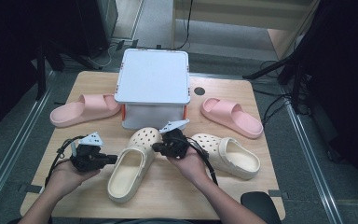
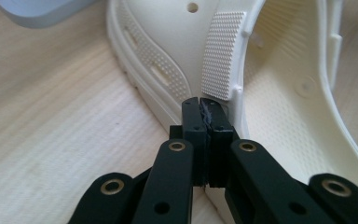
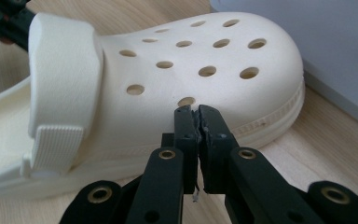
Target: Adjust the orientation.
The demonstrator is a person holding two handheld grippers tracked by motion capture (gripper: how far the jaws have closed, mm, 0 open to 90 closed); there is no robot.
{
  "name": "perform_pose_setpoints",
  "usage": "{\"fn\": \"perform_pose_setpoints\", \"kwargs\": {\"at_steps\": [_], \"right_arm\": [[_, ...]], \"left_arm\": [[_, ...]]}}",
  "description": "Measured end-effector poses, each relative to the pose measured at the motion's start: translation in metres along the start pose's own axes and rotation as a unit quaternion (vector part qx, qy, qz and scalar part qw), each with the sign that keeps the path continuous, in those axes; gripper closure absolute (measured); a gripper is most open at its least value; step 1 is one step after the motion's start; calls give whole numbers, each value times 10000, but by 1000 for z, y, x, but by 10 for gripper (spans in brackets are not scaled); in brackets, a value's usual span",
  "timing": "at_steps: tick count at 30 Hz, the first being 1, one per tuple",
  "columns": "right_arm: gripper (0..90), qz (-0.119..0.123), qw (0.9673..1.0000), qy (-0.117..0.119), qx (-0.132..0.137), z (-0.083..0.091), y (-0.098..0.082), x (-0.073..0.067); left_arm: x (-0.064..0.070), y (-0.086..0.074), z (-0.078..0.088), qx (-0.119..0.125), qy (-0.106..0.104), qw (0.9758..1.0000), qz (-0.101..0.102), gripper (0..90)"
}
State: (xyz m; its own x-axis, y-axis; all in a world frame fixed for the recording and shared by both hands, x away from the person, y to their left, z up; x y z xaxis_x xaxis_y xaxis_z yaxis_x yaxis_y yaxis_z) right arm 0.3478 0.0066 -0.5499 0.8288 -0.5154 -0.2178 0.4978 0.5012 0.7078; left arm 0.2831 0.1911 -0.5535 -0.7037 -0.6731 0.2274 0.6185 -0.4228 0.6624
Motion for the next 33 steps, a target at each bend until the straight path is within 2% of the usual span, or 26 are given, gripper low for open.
{"fn": "perform_pose_setpoints", "kwargs": {"at_steps": [4,6,8,11,13,15,18,20,21,23,28,31,33], "right_arm": [[875,-85,9999,-55,40,-2,5,6],[875,-133,9999,-79,53,-3,7,10],[874,-177,9998,-66,51,-3,7,12],[851,-194,9998,-73,40,-3,7,13],[810,-141,9999,-75,8,-1,9,14],[783,-181,9998,-47,94,3,12,14],[701,-110,9996,-80,258,9,17,11],[673,-66,9993,-141,330,13,18,8],[668,-45,9993,-159,349,15,18,7],[648,-44,9990,-223,387,20,18,5],[648,-232,9980,-169,563,36,18,3],[618,-270,9975,-189,629,46,16,-2],[563,-302,9971,-174,677,51,15,-6]], "left_arm": [[13,1,-5,-27,-89,9999,-59,892],[18,3,-7,-31,-15,9999,-141,879],[21,4,-9,-62,-36,9999,-102,872],[16,4,-7,-101,-36,9999,0,830],[9,6,-4,-31,-14,9995,304,743],[4,11,2,93,-2,9991,415,678],[-1,17,10,198,-39,9987,461,590],[-3,19,15,135,79,9989,432,547],[-4,21,18,138,139,9991,386,540],[-5,28,23,211,76,9989,414,547],[-10,49,27,418,26,9985,360,629],[-12,57,26,323,-124,9987,365,627],[-14,67,24,321,-180,9990,245,634]]}}
Point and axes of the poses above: each handheld gripper's, and its own axes: z roughly backward along the jaws, y roughly out of its top, x roughly to its right, the point moved 8 cm from there along -z, roughly forward along the jaws, and after that the axes turned 2 degrees about x, right-handed, at the moved point
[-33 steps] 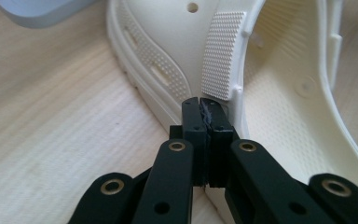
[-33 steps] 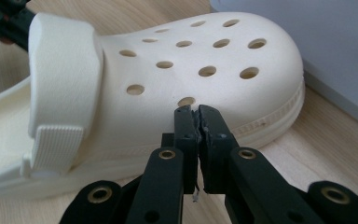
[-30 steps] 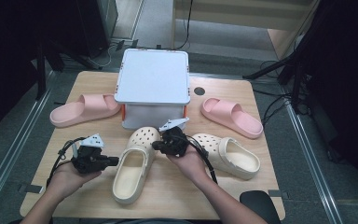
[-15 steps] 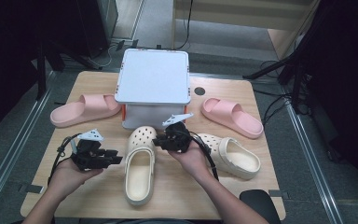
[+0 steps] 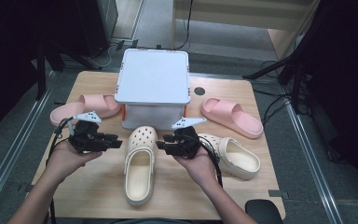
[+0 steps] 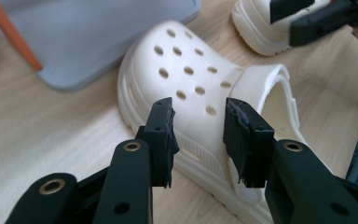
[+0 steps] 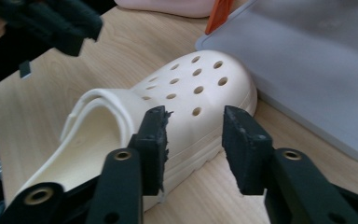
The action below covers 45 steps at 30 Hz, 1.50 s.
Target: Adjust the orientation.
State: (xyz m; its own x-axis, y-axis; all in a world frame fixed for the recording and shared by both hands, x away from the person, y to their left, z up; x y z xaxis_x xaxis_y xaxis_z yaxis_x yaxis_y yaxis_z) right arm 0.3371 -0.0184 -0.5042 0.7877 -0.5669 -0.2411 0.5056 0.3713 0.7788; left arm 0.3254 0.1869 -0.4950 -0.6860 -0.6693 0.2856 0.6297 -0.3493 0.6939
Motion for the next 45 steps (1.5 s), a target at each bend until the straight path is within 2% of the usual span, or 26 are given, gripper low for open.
{"fn": "perform_pose_setpoints", "kwargs": {"at_steps": [3,5,8,11,13,16,17,20,24,25,28,29,30,31,35,38,40,45], "right_arm": [[506,112,9998,-132,-48,5,-4,-3],[498,-119,9999,-5,-16,11,-6,-8],[500,-142,9999,-3,10,14,-7,-10],[496,-132,9999,-13,-2,19,-9,-15],[463,-88,10000,-22,-11,19,-12,-19],[422,-127,9998,10,-142,15,-19,-24],[414,-123,9998,-18,-151,13,-22,-26],[405,-156,9997,-11,-201,8,-28,-33],[412,-251,9995,-20,-164,3,-33,-40],[412,-259,9995,-20,-174,2,-34,-41],[405,-298,9992,-89,-250,-2,-40,-43],[402,-301,9992,-114,-253,-3,-41,-43],[402,-322,9990,-138,-271,-4,-43,-42],[401,-339,9989,-151,-282,-5,-44,-42],[403,-505,9983,-168,-227,-10,-44,-39],[403,-623,9978,-102,-179,-18,-40,-37],[403,-615,9979,-118,-192,-22,-38,-38],[402,-415,9982,-210,-384,-34,-36,-37]], "left_arm": [[-4,17,0,115,-15,9999,-64,650],[-6,28,1,208,-60,9997,-86,679],[-11,42,4,314,-10,9994,-131,704],[-19,58,7,411,141,9989,-166,715],[-23,67,12,470,155,9985,-218,735],[-27,79,16,546,88,9983,-188,747],[-30,85,16,532,132,9983,-200,749],[-33,91,13,524,241,9980,-253,768],[-38,100,11,622,167,9978,-143,803],[-40,103,11,583,142,9981,-125,818],[-44,109,8,515,269,9981,-182,849],[-46,112,7,596,202,9980,-117,853],[-48,113,5,553,154,9983,-74,860],[-51,114,1,437,243,9987,-99,861],[-59,122,-5,349,391,9986,-96,870],[-59,124,-9,305,475,9982,-202,872],[-57,124,-10,296,468,9980,-293,871],[-58,123,-10,438,398,9979,-269,873]]}}
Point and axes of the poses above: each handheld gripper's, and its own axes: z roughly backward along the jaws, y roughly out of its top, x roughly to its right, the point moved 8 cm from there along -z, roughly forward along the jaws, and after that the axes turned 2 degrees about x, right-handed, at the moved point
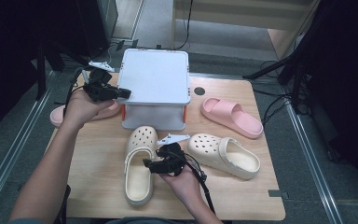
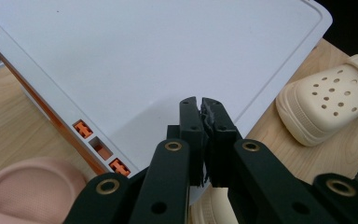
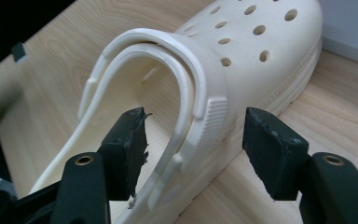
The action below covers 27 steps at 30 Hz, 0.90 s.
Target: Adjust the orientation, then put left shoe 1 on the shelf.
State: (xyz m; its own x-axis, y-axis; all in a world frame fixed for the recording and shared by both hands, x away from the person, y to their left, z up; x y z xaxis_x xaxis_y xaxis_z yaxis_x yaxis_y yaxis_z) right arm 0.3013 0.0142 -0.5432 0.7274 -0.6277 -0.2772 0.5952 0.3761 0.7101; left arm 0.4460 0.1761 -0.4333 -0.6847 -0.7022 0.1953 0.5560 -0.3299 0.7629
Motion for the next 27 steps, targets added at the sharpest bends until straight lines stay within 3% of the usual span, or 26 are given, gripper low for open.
{"fn": "perform_pose_setpoints", "kwargs": {"at_steps": [4,9,12,14,17,22,24,27], "right_arm": [[410,-4,10000,56,-36,-8,3,1],[431,62,9998,-91,-163,-11,2,6],[439,-76,9998,32,-159,-13,1,8],[454,1,9998,83,-169,-13,1,9],[515,-97,9997,121,-181,-11,2,11],[632,-175,9997,86,-175,-8,4,12],[727,-197,9997,32,-124,-6,7,15],[767,-174,9998,-86,-73,-3,12,21]], "left_arm": [[-1,-1,1,-11,11,10000,0,872],[3,2,0,-190,141,9997,15,856],[3,3,-2,-189,25,9997,149,844],[1,3,-2,-176,25,9997,144,872],[-1,2,-1,-97,-40,9998,144,883],[1,1,-1,-54,35,9999,82,884],[1,0,0,-75,63,9999,74,884],[2,-1,1,-72,105,9999,98,885]]}}
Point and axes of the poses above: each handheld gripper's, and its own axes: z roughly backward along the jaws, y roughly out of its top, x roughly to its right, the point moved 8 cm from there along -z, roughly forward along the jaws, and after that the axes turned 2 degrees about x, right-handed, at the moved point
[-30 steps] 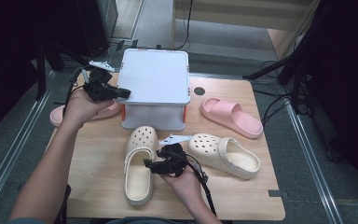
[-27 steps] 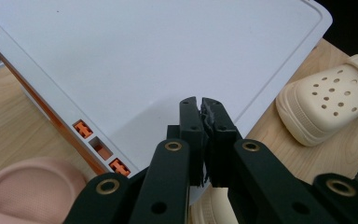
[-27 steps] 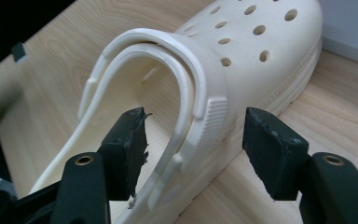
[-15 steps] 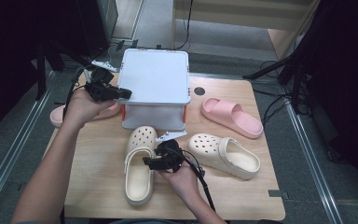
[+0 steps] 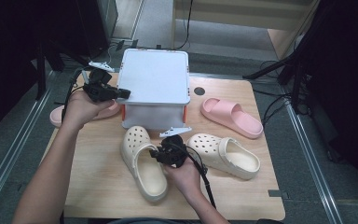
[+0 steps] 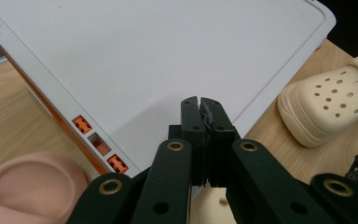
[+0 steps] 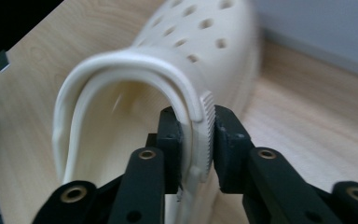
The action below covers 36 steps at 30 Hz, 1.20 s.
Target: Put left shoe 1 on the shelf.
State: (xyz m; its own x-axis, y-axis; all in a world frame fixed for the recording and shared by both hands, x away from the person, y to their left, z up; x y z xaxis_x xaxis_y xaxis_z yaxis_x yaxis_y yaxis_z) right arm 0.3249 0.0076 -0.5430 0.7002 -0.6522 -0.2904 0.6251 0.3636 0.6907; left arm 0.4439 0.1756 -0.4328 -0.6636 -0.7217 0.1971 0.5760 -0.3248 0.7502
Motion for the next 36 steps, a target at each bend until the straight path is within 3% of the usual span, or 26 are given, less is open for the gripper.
{"fn": "perform_pose_setpoints", "kwargs": {"at_steps": [2,7,11,18,23,29,33,36], "right_arm": [[775,71,9999,-116,46,2,6,4],[780,-21,9999,-127,111,5,19,7],[779,71,9989,-367,273,6,36,14],[776,-268,9957,-660,591,-5,64,38],[772,-364,9926,-967,643,-18,71,48],[771,-626,9886,-1117,795,-36,79,54],[758,-632,9880,-1120,850,-40,80,51],[736,-551,9897,-1043,816,-40,79,48]], "left_arm": [[0,0,0,1,-3,10000,32,885],[1,0,0,-12,46,10000,-13,884],[0,0,0,-2,7,10000,-11,884],[0,0,0,17,-24,10000,5,884],[-1,0,0,-9,-44,9999,108,883],[0,0,0,13,-16,10000,50,880],[0,0,0,28,-37,10000,37,881],[0,0,0,37,-46,10000,9,881]]}}
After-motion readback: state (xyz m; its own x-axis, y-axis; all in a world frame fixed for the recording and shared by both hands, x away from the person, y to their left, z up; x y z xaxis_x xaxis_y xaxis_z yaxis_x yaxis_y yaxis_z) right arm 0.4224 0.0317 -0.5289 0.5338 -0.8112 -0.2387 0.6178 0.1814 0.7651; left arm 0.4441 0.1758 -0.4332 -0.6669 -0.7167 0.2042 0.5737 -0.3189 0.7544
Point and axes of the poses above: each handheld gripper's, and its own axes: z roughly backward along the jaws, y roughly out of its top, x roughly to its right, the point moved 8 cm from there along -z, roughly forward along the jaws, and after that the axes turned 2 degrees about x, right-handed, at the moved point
